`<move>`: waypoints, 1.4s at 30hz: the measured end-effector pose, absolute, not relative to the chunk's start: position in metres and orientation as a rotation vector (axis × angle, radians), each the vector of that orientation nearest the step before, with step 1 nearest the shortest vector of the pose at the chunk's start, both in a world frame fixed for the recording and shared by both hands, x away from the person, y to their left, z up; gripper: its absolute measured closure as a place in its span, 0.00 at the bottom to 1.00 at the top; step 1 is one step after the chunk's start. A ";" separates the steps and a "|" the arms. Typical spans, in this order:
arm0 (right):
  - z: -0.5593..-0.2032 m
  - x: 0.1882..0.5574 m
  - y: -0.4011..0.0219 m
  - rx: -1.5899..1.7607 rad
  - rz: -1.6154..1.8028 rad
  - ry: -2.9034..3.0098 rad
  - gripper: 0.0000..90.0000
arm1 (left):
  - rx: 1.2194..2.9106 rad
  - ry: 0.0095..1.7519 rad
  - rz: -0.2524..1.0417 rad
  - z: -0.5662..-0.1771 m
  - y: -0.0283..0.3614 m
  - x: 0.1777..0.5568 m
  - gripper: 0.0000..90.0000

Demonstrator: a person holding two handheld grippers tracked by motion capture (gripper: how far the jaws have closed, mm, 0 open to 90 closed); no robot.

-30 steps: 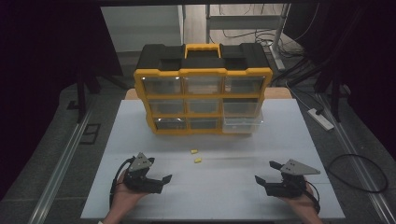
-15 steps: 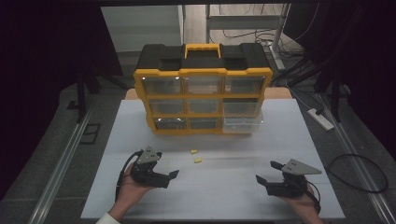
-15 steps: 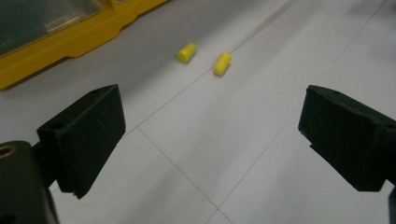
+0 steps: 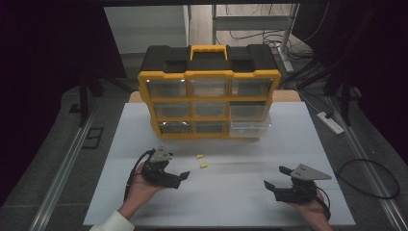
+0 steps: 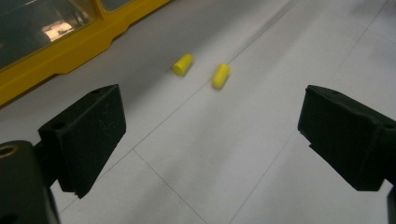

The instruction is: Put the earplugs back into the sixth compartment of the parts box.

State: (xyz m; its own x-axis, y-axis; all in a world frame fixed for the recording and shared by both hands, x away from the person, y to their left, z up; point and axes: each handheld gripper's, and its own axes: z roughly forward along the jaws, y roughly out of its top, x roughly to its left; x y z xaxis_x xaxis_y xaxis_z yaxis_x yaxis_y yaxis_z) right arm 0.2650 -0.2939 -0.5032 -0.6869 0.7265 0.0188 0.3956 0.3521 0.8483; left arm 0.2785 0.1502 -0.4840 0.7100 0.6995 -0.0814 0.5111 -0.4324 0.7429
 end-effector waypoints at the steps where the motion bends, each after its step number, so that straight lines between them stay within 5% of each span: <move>1: -0.503 0.265 -0.294 0.987 1.267 2.259 0.21 | 2.130 0.917 0.303 -0.484 0.150 0.280 0.09; 42: -0.507 0.266 -0.291 0.968 1.231 2.286 0.21 | 2.296 0.860 0.290 -0.495 0.106 0.345 0.16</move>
State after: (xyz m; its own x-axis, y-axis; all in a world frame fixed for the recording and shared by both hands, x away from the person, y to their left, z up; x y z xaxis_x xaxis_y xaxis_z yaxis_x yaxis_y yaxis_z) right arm 0.2663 -0.2909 -0.5073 -0.6961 0.7180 0.0011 0.3960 0.3826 0.8347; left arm 0.3447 0.1056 -0.4948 0.7591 0.6506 -0.0219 0.5041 -0.5662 0.6521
